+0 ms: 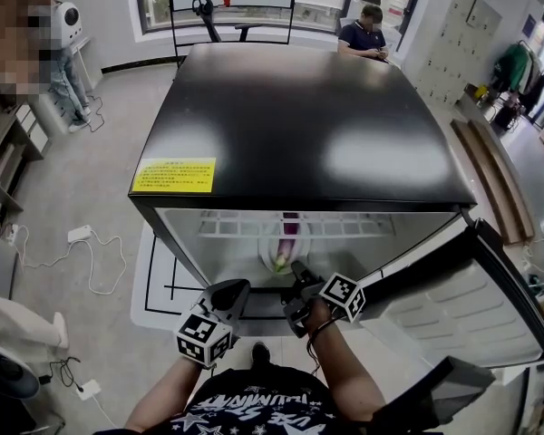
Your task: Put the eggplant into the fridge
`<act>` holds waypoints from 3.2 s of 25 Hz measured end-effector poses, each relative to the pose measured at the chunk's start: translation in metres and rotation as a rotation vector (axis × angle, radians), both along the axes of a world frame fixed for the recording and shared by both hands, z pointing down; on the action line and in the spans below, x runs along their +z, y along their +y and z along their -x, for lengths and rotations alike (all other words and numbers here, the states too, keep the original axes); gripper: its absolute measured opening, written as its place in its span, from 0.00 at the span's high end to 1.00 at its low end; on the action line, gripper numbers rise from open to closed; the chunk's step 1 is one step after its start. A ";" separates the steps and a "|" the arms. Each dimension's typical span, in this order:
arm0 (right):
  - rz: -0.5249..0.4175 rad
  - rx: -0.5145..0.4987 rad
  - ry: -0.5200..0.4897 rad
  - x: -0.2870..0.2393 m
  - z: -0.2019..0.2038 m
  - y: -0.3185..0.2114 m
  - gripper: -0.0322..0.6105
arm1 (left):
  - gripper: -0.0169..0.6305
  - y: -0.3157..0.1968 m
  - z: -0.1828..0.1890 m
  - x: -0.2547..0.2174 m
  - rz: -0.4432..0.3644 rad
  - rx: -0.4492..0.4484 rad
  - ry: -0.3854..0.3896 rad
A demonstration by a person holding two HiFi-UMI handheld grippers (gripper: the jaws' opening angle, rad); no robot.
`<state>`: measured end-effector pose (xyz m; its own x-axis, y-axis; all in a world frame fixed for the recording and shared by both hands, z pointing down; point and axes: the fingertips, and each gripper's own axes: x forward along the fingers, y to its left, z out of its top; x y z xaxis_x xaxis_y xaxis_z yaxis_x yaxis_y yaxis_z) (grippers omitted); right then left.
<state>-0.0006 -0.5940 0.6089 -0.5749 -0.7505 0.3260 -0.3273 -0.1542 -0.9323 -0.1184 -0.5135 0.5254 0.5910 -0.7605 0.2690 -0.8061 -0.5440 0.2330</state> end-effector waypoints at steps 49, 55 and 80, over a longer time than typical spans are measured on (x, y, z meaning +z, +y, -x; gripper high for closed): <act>-0.280 -0.086 0.044 -0.062 0.011 0.192 0.94 | 0.96 0.155 0.015 -0.020 -0.045 0.007 0.050; -0.342 -0.113 0.075 -0.073 0.010 0.233 0.94 | 0.96 0.181 0.005 -0.019 -0.049 0.046 0.068; -0.351 -0.171 0.050 -0.069 -0.032 0.322 0.94 | 0.96 0.261 -0.032 -0.024 -0.043 -0.013 0.035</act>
<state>0.0312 -0.2720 0.5396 -0.6915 -0.7158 0.0975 -0.3671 0.2318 -0.9008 -0.0860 -0.2524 0.5010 0.5896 -0.7785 0.2155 -0.8049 -0.5438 0.2375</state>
